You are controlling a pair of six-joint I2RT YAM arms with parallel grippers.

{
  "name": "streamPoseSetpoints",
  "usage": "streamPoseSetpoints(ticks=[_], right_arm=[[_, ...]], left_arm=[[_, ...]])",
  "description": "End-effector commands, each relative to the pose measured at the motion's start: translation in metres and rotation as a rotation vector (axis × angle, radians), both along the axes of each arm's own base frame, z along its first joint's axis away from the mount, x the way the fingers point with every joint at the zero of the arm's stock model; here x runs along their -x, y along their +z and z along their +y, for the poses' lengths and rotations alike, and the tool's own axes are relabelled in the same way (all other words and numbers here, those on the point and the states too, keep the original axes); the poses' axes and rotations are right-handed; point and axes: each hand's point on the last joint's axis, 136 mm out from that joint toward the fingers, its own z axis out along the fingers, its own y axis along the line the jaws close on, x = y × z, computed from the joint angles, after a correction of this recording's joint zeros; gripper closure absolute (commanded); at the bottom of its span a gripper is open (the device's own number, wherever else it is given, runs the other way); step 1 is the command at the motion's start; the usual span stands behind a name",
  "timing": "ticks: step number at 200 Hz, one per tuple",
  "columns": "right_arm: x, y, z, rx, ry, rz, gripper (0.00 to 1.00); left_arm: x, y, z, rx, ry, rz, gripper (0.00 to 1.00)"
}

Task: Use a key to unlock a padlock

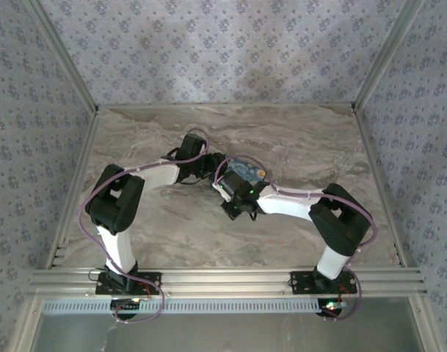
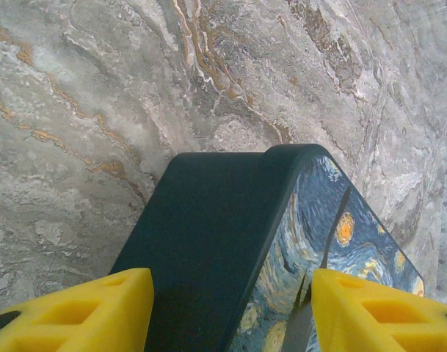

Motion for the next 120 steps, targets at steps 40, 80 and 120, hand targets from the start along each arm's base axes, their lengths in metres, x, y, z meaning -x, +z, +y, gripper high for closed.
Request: streamPoseSetpoints(ticks=[40, 80, 120], right_arm=[[-0.011, 0.015, 0.032, -0.118, 0.088, -0.088, 1.0], [-0.013, 0.026, 0.037, -0.242, 0.04, -0.039, 1.0], [-0.015, 0.038, 0.026, -0.367, -0.037, 0.016, 1.0]], left_arm=[[0.014, -0.007, -0.003, 0.002, -0.018, 0.047, 0.43], [0.014, -0.007, -0.003, 0.005, -0.019, 0.049, 0.43], [0.016, -0.009, 0.0, -0.002, -0.014, 0.053, 0.44]])
